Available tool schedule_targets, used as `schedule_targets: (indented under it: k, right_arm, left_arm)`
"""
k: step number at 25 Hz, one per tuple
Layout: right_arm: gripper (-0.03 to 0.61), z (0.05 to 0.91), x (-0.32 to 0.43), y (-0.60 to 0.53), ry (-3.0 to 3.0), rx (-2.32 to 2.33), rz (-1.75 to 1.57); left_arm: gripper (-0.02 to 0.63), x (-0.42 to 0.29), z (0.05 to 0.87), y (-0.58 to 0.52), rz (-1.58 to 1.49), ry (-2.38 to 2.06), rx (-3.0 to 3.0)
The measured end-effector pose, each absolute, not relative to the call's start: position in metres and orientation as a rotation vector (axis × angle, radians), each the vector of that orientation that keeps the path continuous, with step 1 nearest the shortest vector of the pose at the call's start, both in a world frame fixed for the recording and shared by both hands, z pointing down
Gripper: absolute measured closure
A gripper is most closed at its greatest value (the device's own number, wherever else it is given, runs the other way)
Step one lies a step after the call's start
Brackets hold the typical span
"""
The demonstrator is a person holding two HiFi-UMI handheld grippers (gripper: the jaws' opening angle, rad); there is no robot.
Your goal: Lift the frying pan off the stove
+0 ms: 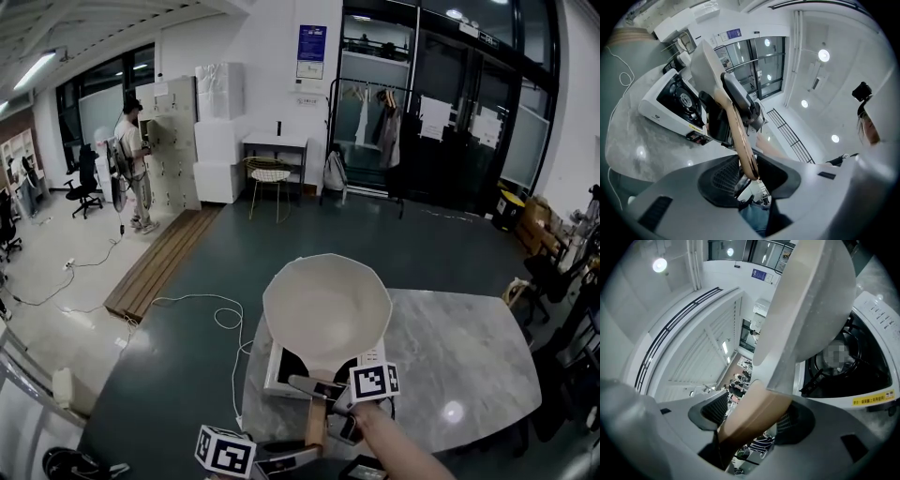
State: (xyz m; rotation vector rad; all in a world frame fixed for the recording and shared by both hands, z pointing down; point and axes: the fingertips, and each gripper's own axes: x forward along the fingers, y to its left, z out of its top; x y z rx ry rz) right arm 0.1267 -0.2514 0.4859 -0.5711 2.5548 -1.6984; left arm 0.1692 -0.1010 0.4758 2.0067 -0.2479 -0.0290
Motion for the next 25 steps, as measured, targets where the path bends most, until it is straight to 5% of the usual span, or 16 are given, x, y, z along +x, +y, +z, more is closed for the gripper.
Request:
schedule_targets:
  k: [25]
  right_arm:
    - [0.264, 0.389, 0.154, -0.288, 2.621, -0.625, -1.364]
  left_arm:
    - [0.471, 0.182, 0.407, -0.136, -0.014, -0.182, 2.261]
